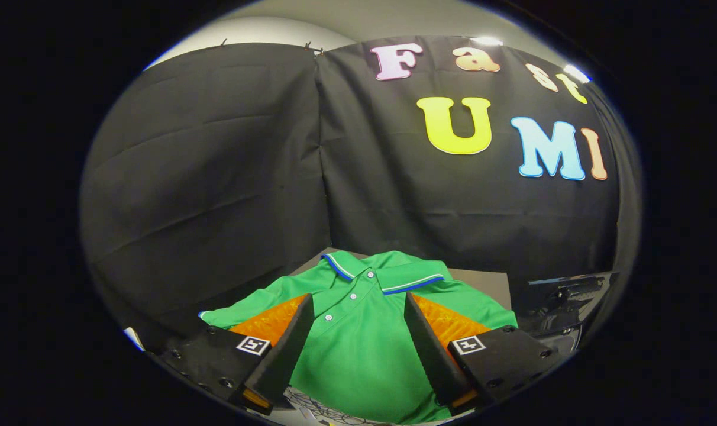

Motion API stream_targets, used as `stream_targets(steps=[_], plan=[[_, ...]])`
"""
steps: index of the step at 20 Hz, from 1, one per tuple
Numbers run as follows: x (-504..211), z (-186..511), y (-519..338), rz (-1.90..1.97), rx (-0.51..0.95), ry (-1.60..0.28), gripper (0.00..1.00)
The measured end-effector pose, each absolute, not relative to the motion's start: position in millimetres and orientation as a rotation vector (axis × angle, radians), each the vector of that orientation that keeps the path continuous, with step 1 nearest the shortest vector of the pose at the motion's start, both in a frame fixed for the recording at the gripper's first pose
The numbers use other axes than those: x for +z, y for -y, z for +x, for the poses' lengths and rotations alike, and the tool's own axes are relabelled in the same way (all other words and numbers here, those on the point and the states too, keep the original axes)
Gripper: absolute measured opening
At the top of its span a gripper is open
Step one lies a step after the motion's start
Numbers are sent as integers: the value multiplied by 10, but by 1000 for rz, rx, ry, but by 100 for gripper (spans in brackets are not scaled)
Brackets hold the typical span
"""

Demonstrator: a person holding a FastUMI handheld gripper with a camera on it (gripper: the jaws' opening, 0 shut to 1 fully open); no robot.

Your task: Put the clothes into the washing machine and then close the washing machine lid.

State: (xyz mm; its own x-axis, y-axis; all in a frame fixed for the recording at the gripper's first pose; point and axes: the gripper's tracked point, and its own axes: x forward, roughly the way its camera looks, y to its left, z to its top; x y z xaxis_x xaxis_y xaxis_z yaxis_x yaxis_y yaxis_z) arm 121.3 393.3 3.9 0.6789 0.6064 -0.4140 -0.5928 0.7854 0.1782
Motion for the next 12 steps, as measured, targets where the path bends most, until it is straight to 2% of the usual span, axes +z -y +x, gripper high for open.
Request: stream_targets(steps=[12], plan=[[-666, 1384, -4334, -44, 694, -743, 96]])
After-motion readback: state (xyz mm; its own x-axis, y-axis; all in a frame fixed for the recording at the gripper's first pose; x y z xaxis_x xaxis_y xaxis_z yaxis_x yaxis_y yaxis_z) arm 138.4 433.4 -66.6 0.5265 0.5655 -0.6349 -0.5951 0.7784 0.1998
